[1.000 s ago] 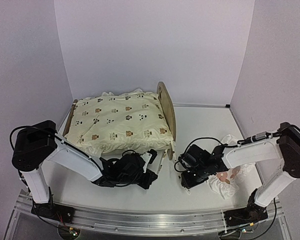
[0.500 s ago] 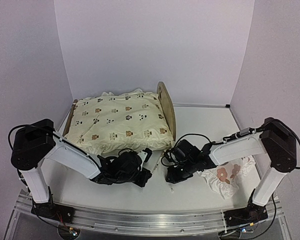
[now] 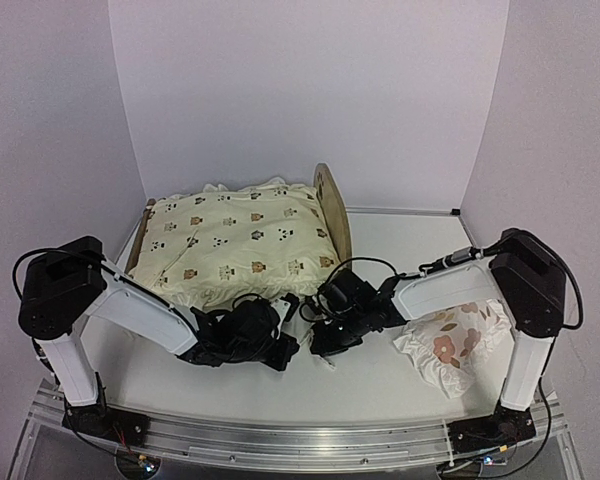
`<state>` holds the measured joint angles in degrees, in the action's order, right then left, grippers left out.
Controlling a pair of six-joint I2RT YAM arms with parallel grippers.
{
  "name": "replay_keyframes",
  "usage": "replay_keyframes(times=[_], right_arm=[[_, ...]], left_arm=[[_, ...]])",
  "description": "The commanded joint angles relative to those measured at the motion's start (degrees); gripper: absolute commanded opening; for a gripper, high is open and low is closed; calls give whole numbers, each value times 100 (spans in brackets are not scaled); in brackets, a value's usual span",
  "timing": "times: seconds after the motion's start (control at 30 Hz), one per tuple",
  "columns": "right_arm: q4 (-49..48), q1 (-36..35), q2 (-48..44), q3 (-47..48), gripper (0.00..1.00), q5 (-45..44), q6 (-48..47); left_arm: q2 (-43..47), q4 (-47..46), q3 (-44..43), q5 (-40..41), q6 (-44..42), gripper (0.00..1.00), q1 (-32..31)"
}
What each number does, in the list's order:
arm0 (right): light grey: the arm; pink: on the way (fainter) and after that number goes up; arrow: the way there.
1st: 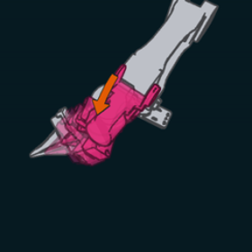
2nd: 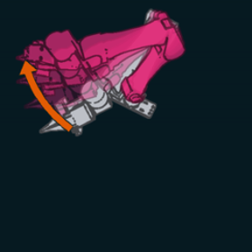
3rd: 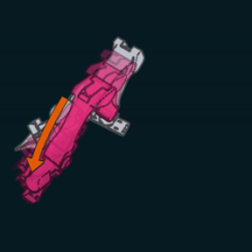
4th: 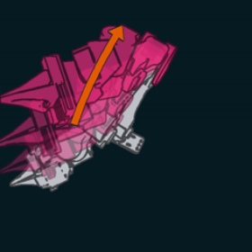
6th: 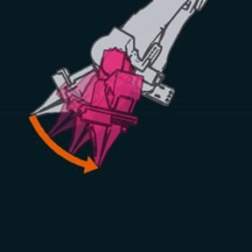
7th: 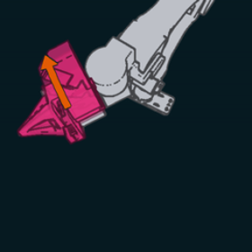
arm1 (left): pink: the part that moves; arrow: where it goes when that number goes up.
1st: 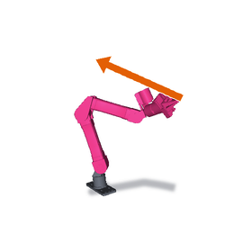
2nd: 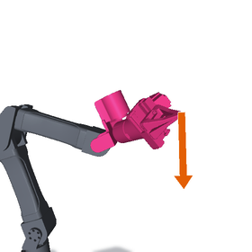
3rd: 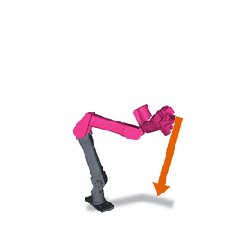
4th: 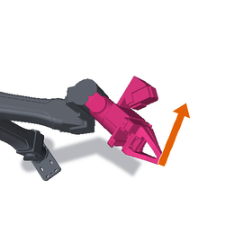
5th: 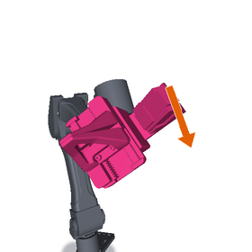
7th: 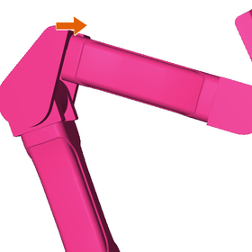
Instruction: Set up the pet bed
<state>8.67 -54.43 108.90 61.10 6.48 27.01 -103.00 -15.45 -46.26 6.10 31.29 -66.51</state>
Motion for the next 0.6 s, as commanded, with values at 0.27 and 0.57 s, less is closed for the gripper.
replay_keyframes(times=[0.27,0.57], right_arm=[[646,-17,-2387,-1225,48,-1014,-192],[823,-15,-3203,-1828,52,-1708,-199]], left_arm=[[-54,86,-541,-608,-130,0,16],[-968,591,-1734,-1131,-135,0,-233]])
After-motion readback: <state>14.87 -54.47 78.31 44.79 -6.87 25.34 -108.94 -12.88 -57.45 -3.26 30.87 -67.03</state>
